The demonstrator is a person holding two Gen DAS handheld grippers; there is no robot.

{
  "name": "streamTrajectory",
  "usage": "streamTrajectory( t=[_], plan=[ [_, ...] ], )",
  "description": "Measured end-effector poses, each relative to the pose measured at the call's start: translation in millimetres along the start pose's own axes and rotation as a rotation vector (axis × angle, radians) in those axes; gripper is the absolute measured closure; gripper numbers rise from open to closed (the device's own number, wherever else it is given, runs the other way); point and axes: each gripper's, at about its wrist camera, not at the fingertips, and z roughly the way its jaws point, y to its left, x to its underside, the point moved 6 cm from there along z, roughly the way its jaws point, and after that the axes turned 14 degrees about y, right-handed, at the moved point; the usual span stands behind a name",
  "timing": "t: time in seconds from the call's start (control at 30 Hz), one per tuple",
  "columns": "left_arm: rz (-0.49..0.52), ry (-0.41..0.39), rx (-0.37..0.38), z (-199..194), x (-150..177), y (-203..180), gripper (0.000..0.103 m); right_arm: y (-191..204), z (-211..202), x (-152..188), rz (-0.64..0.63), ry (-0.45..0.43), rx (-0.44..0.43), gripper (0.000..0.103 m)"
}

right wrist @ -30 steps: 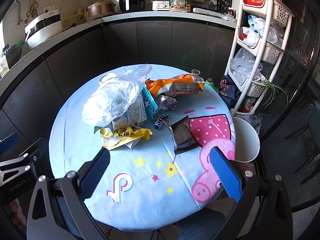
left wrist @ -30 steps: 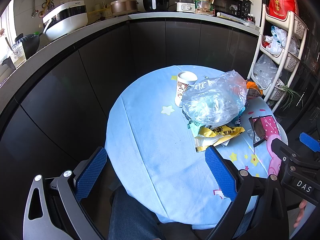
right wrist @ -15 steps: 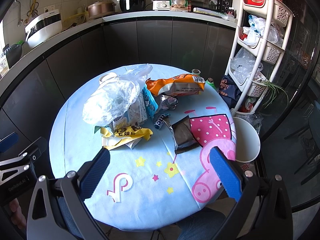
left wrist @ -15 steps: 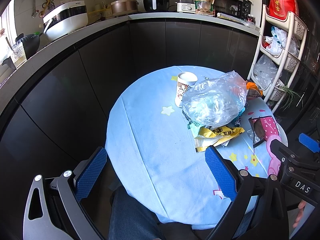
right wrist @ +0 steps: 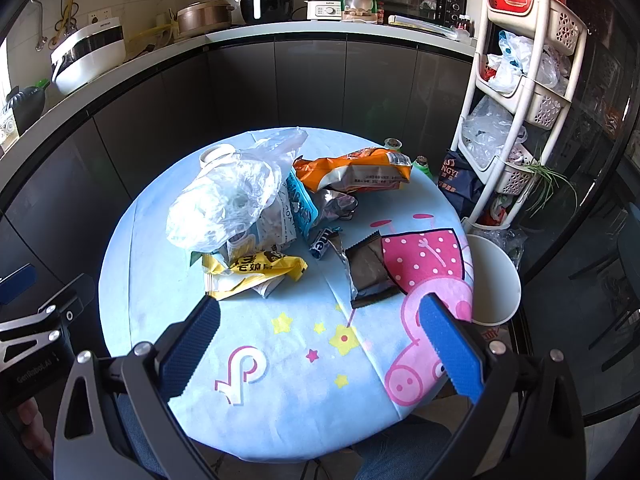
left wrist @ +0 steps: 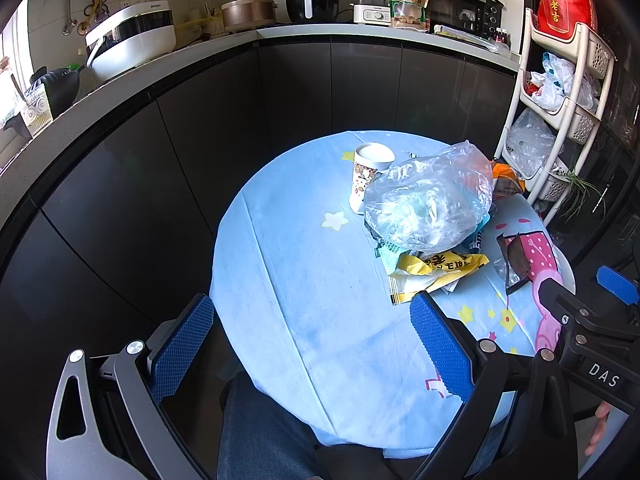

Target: Collect trash

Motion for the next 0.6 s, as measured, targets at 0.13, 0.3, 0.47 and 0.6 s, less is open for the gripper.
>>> streamTrajectory(
  t=[0.13,0.3,0.47,0.6],
  plan=[
    [0.001,-0.003,0.001,-0.4,0.5,-0.8,0.008,0.5,-0.7,-0.1,-0.001,0.001,0.0,0.003],
    [0.0,-0.004,-0.001,0.7,2.4,-2.4,0.008,0.6,-0.9,-0.1,0.0,0.0,0.001,0.003],
    [-0.001,-0.004,-0.001,0.9,2.9,-3.6,0.008,0.8,-0.8,0.0,-0.001,0.001,0.001,0.003],
    [-0.001,-0.004,0.0,1.0,3.0,-3.6,0.008,0.7,-0.6,-0.3,-0.001,0.001,0.001,0.003]
  ],
)
